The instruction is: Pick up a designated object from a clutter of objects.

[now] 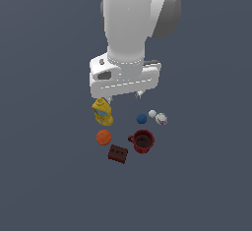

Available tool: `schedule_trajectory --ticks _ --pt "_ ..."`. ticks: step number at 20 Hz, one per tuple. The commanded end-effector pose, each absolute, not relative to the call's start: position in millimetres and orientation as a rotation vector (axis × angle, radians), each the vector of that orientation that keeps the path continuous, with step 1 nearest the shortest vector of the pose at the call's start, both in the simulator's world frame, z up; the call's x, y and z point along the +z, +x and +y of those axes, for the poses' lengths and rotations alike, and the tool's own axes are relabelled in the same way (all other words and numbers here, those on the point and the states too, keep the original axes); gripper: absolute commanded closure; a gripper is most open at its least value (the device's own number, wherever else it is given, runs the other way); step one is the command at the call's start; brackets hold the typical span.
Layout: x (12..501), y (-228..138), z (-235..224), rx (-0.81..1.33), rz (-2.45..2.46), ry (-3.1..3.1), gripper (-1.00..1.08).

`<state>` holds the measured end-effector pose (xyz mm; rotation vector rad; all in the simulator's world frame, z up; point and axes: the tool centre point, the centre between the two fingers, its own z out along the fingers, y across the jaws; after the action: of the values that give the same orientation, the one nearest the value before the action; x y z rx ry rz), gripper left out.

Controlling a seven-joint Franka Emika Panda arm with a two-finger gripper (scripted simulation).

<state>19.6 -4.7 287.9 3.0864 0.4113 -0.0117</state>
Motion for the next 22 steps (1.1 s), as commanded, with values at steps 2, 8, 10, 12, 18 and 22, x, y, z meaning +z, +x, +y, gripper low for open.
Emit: schedule_trajectory --ticks 2,8,10,12,18,22 --pt "273.3 31.4 -7.3 -0.014 0.542 3.065 -0.92" --pt "246.1 51.0 -11.8 -0.017 0.77 3.016 -0.92" --pt "236.5 57.1 -13.3 -0.018 0.846 2.996 -0.92" --pt "226.8 63.1 -14.8 -0.019 0.921 2.975 -0.92" --pt "196.4 79.5 -19.5 -0.02 1.142 2.902 -0.92" --pt "175.2 89.3 -22.6 -0.019 1.286 2.844 -0.92"
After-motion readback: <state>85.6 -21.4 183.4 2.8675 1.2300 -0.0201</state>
